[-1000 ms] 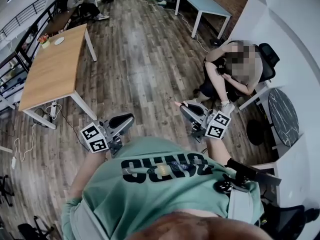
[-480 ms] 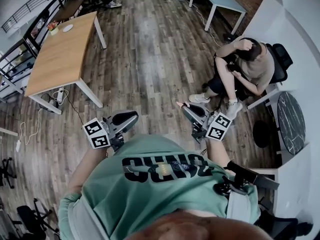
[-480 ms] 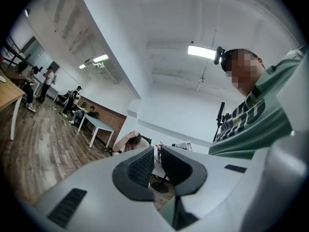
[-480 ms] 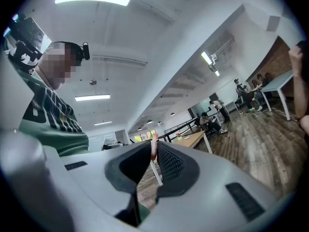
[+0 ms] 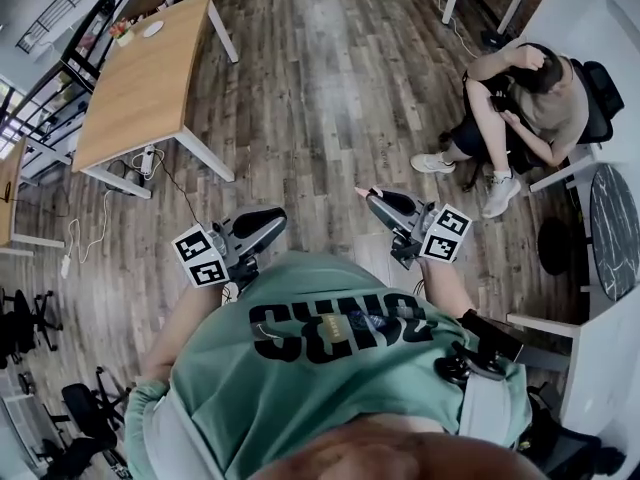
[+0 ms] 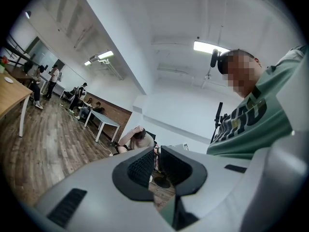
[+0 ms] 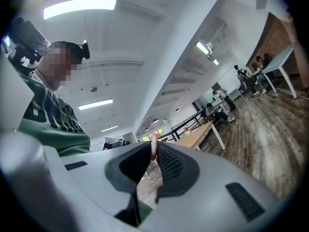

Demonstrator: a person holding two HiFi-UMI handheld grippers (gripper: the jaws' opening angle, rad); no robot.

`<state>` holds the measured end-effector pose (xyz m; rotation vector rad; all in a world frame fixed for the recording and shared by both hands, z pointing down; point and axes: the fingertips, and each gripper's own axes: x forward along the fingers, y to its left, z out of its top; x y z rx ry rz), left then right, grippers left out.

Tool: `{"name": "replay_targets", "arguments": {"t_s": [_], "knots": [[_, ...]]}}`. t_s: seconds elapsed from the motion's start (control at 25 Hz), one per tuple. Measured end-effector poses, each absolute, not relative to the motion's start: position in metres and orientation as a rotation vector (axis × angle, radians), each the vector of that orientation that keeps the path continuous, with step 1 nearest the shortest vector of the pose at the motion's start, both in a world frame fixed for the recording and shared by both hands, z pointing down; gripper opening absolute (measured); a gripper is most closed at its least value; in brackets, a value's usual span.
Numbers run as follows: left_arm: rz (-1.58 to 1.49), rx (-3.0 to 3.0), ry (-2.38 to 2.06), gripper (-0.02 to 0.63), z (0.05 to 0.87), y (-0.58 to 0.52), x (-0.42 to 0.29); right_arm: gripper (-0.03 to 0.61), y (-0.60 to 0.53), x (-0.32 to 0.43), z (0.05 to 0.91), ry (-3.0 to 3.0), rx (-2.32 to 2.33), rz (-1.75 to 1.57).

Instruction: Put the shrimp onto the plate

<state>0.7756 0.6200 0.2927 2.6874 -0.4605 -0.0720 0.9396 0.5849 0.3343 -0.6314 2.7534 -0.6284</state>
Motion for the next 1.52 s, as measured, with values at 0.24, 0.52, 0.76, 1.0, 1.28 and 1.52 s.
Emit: {"name": "replay_targets", "arguments": {"t_s": [0.24,0.52,0.76,1.0,1.28,1.52], "knots": [[-0.160,2.677,-0.502,0.049,0.292,0.616,0.721,0.046,0.577,0.882,0.322,2.815,-0.576,-0.608],[-0.279,2.689,-0.552,0.049,0.286,0.608,0.588,0.046,0.559,0.755,0.292,2.866,-0.554,-0.543],[-0.328,2.706,-0.667,0.049,0.272,0.607,0.443,0.046,0.547,0.610,0.262,2.913,-0.450,-0.483],[-0.364,2.700,-0.793,0.049,0.263,0.616,0.338,0.046,0.535,0.509,0.249,2.977,-0.362,-0.502],[-0.431,2.632,-0.946,0.049,0.289,0.639,0.265,0.046,0.535,0.427,0.261,3.046,-0.205,-0.486],[-0.427,2.561,-1.120,0.049,0.285,0.629,0.220,0.046,0.496,0.368,0.260,3.042,-0.024,-0.531]]}}
